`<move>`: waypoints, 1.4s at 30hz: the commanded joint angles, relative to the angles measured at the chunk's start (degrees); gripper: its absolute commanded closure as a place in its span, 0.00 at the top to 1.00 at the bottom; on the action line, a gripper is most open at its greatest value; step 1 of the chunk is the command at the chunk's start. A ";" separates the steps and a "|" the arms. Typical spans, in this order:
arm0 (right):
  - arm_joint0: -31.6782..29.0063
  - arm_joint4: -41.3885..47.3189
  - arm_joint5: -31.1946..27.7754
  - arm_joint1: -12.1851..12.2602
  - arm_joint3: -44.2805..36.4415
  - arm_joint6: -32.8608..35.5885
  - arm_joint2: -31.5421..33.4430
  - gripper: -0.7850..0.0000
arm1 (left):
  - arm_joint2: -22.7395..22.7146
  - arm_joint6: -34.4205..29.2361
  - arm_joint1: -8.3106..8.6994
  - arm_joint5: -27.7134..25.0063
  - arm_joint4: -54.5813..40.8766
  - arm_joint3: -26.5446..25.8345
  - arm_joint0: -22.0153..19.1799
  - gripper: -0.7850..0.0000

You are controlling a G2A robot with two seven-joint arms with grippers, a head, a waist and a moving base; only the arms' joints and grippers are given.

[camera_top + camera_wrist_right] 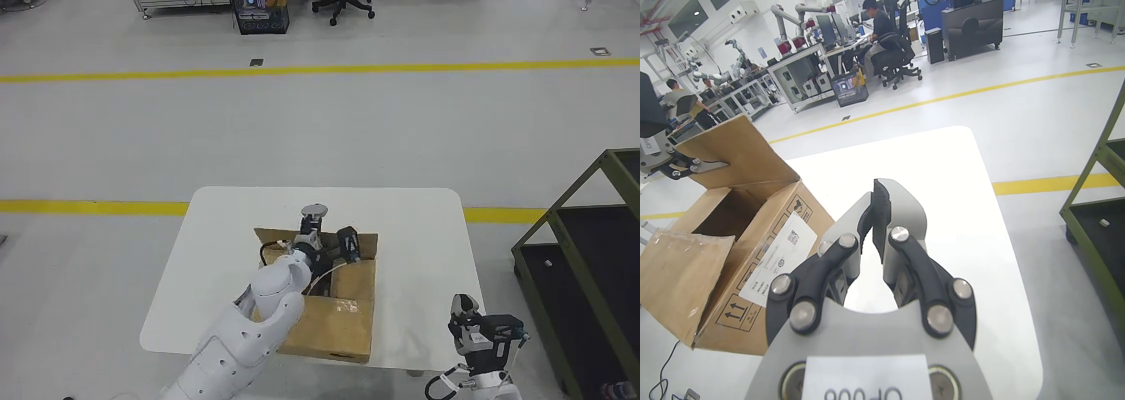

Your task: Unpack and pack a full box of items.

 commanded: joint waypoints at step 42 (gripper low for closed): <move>1.46 -1.69 -2.91 -0.22 0.44 1.24 -0.76 0.04 | -15.59 -17.50 -2.54 -11.98 -35.28 -19.73 12.56 1.00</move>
